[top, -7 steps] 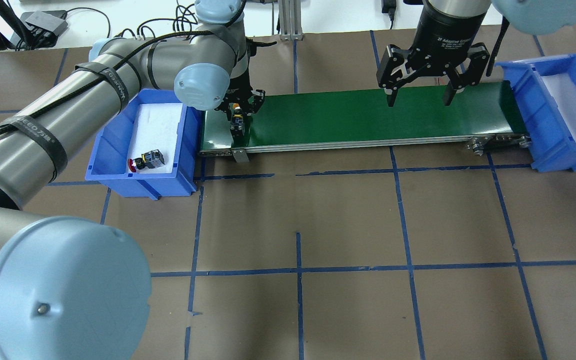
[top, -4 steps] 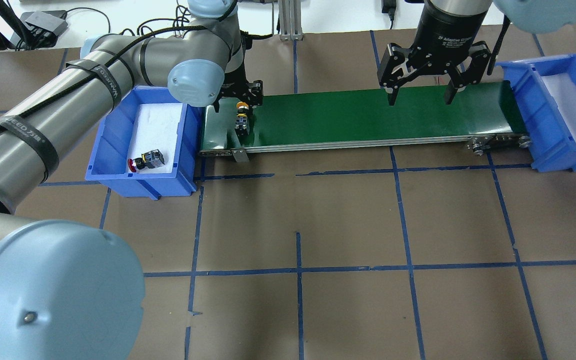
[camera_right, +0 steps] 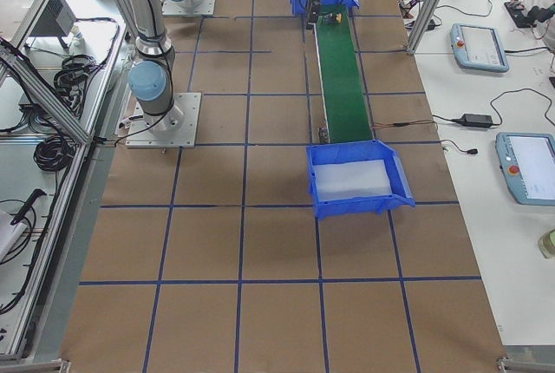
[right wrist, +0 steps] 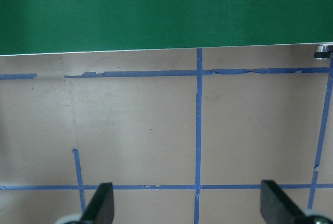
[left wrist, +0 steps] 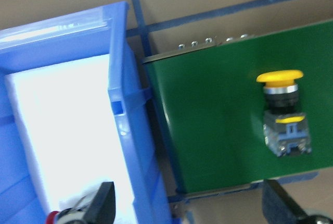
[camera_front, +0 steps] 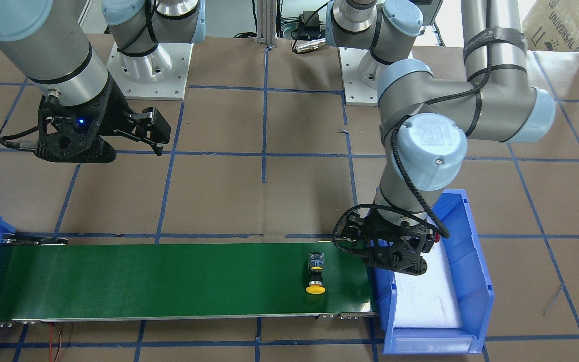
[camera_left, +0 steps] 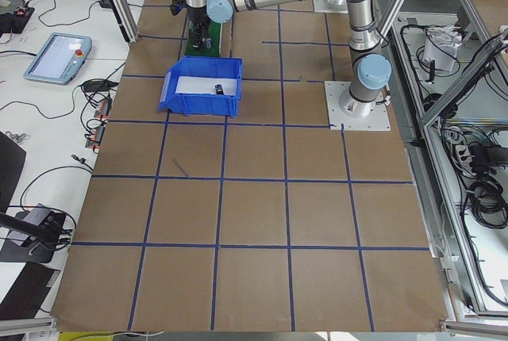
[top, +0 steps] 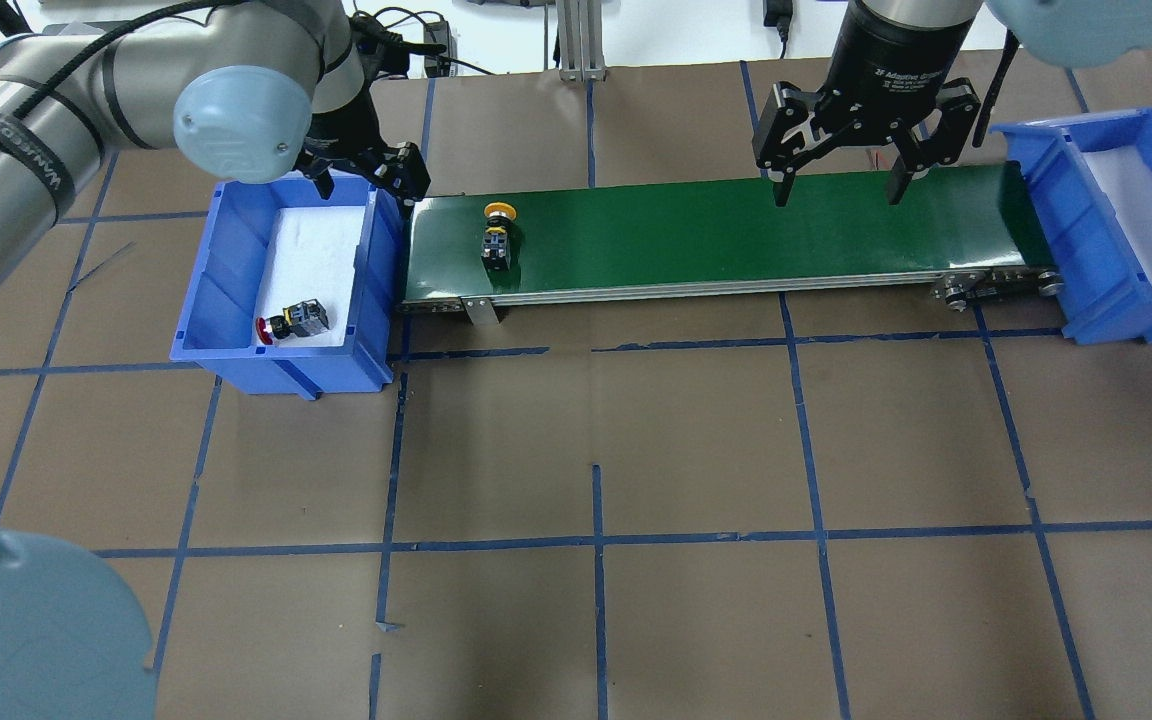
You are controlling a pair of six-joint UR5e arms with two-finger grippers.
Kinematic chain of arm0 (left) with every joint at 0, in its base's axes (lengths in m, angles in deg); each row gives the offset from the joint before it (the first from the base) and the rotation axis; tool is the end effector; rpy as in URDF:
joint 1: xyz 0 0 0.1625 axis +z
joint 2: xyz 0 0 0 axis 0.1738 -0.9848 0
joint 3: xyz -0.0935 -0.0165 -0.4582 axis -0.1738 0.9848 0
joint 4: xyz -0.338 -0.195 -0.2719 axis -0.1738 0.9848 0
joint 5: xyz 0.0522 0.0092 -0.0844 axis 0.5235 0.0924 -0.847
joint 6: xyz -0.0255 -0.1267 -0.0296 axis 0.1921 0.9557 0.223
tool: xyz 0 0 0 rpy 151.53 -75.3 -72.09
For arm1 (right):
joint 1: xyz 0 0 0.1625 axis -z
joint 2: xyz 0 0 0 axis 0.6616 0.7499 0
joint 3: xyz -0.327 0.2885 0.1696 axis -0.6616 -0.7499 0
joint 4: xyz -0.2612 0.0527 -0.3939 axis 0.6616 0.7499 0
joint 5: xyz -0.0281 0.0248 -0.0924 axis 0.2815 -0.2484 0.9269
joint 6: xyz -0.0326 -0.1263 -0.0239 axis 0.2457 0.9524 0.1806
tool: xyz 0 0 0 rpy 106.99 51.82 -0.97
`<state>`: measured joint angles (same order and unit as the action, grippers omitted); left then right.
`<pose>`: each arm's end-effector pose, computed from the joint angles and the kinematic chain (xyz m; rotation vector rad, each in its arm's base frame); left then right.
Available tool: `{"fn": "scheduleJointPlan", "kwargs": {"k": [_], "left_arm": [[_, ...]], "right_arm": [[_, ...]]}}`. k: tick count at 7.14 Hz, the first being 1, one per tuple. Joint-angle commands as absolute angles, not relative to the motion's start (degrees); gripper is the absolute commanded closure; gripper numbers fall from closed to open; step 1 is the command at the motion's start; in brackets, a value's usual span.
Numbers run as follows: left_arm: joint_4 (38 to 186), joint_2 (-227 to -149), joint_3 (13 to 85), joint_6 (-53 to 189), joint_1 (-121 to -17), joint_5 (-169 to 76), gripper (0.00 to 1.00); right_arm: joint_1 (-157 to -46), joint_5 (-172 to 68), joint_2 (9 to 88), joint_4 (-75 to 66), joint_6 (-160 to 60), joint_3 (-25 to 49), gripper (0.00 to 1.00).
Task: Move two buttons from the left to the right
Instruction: 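Move the left gripper back into the bin over the red-capped button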
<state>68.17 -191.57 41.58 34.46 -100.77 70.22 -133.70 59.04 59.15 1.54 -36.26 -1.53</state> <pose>-0.1313 -0.7223 0.3313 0.5161 3.0089 0.0000 0.1630 -0.6144 0.4904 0.0159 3.1034 0.1576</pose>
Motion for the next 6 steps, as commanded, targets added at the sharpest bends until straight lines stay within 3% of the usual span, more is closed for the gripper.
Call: {"fn": "scheduleJointPlan", "kwargs": {"k": [1,6], "left_arm": [[68.2,-190.5,45.5,13.7,-93.5,69.9,0.01],[67.4,-194.8,49.5,-12.0,-91.7,70.7,0.02]], "right_arm": [[-133.6,59.0,59.2,2.4,-36.2,-1.4,0.00],[-133.7,59.1,59.0,2.2,-36.2,-1.1,0.00]]}}
